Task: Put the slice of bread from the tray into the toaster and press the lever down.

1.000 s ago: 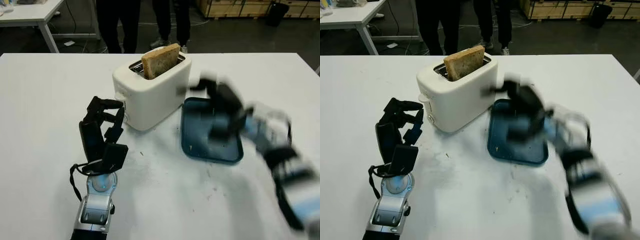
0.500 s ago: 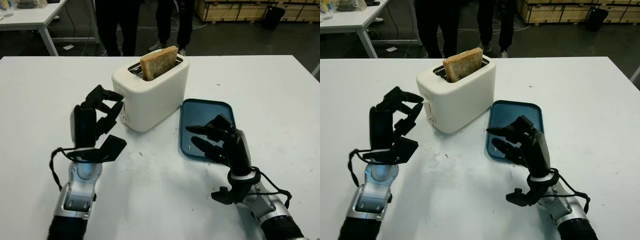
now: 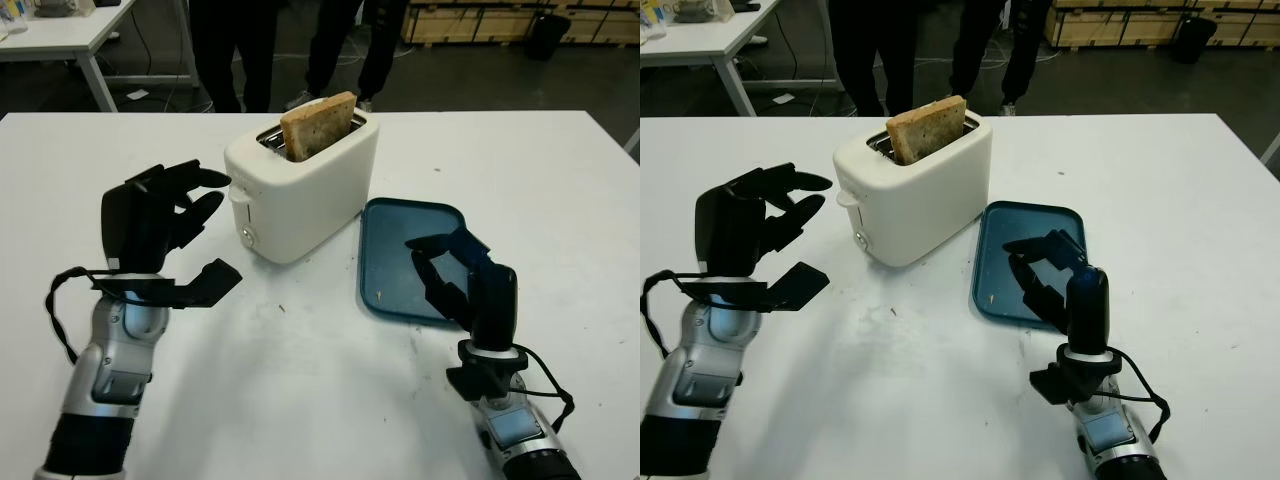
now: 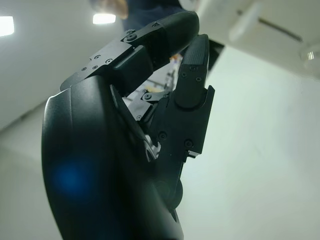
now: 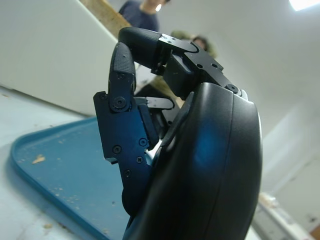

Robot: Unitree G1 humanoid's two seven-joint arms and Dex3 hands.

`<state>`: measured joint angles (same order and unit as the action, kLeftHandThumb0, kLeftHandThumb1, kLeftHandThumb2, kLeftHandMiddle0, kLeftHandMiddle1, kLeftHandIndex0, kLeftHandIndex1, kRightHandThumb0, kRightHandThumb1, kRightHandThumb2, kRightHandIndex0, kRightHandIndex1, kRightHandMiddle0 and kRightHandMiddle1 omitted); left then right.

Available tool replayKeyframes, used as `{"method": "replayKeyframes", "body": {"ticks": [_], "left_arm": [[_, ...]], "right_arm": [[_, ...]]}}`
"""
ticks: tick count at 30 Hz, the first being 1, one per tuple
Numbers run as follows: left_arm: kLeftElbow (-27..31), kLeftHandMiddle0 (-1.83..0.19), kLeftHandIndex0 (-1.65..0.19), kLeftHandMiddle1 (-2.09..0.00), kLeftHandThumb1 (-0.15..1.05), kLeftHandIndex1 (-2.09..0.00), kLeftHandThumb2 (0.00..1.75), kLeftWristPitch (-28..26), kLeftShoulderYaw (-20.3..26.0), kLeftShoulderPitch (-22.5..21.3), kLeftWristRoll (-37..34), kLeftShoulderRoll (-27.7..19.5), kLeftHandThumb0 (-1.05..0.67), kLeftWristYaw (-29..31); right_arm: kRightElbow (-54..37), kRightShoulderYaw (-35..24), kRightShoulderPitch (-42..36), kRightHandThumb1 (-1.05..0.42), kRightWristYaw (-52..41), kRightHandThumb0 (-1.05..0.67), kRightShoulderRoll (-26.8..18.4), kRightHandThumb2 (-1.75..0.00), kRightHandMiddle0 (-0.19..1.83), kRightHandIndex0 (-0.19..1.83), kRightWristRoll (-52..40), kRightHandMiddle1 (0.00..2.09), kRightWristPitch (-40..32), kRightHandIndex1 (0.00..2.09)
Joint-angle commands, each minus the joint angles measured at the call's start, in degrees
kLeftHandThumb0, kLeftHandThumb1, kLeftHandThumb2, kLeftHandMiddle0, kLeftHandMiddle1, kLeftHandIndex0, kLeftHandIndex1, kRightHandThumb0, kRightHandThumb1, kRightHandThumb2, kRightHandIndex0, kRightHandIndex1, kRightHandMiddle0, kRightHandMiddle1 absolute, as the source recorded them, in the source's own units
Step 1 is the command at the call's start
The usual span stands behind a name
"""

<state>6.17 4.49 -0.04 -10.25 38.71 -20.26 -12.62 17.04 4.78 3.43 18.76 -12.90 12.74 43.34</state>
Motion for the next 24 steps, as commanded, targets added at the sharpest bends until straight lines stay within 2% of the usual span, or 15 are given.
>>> {"method": "replayKeyframes", "body": {"ticks": [1,8,13,16,17,20,24], "left_arm": [[0.7,-0.91,-1.11,-1.31,0.92,-0.17,0.04,-1.1,-0.8,-0.9,0.7,-1.8,-0.25,3.0],[-2.7,-0.87,-1.10,-1.30,0.92,-0.09,0.06,-0.3,-2.5,-4.7,-0.2,-7.9,-0.20,11.5],[-5.4,-0.90,-1.11,-1.14,0.92,-0.05,0.05,1.2,-3.4,-8.3,-1.2,-10.8,-0.20,15.6],[-6.8,-0.94,-1.15,-0.93,0.92,-0.04,0.07,1.5,-4.2,-10.5,-1.1,-12.0,-0.24,17.4],[-7.3,-0.95,-1.15,-0.94,0.92,-0.04,0.07,1.6,-4.4,-11.2,-0.9,-12.3,-0.25,17.8],[-8.5,-0.91,-1.16,-1.13,0.92,-0.03,0.07,1.9,-5.0,-13.0,-0.6,-12.8,-0.25,18.2],[-9.5,-0.93,-1.16,-1.14,0.92,-0.02,0.05,1.6,-5.7,-14.5,-0.5,-13.3,-0.24,19.2]], "right_arm": [[-1.0,-1.3,0.0,-0.92,-1.2,-0.34,0.9,-0.41,0.68,0.65,-1.1,0.91,-0.9,1.42],[-0.9,-3.2,0.7,-0.92,-2.8,-0.35,2.0,-0.39,0.70,0.68,0.0,0.90,-0.5,1.37],[-0.8,-4.1,1.1,-0.92,-3.4,-0.36,2.5,-0.38,0.71,0.70,0.9,0.90,-0.7,1.35],[-0.8,-4.4,1.2,-0.92,-3.6,-0.36,2.9,-0.36,0.72,0.71,1.1,0.89,-0.5,1.34],[-0.8,-4.5,1.2,-0.92,-3.9,-0.36,3.0,-0.36,0.72,0.72,0.9,0.89,-0.5,1.34],[-0.9,-4.8,1.2,-0.92,-4.2,-0.36,3.1,-0.36,0.73,0.72,1.0,0.88,-0.3,1.34],[-0.8,-5.2,1.3,-0.92,-4.6,-0.36,3.3,-0.35,0.73,0.72,0.8,0.87,0.3,1.36]]}}
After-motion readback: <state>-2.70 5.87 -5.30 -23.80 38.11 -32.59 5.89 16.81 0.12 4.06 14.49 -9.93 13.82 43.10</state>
